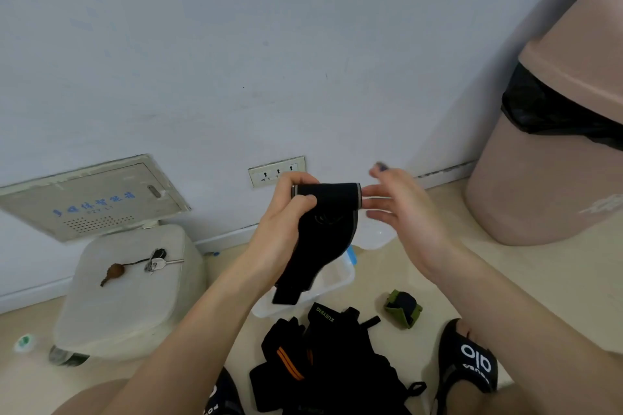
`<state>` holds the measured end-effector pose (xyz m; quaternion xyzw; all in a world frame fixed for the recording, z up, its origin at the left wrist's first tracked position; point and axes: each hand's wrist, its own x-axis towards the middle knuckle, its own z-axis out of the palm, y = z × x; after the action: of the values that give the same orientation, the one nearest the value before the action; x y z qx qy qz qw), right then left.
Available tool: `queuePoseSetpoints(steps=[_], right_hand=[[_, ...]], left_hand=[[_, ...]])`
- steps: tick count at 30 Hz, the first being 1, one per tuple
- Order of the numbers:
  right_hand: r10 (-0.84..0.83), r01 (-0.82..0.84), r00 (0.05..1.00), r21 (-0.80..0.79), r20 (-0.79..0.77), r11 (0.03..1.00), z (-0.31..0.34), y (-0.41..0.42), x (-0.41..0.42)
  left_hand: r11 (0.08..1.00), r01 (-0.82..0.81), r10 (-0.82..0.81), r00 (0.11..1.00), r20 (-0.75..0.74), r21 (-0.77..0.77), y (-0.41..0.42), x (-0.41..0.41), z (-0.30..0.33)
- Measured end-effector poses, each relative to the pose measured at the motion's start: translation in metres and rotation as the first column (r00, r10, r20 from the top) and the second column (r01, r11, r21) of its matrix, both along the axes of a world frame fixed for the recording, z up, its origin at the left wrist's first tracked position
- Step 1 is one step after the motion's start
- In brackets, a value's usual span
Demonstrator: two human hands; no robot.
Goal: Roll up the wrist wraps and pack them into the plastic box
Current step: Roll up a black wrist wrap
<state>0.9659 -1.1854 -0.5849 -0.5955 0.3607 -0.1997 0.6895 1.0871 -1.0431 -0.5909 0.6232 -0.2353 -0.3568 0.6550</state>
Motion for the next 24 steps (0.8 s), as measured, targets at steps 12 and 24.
queuePoseSetpoints(steps=[12, 24], right_hand=[[0.083, -0.065, 0.992, 0.178, -0.093, 0.982, -0.009, 0.035, 0.005], [0.151, -0.138, 0.988, 0.266, -0.030, 0.954, -0.007, 0.048, -0.001]], left_hand=[[0.991, 0.112, -0.109, 0.993, -0.053, 0.067, -0.003, -0.026, -0.013], [0.983, 0.173, -0.170, 0.984, -0.051, 0.062, 0.000, -0.026, -0.021]])
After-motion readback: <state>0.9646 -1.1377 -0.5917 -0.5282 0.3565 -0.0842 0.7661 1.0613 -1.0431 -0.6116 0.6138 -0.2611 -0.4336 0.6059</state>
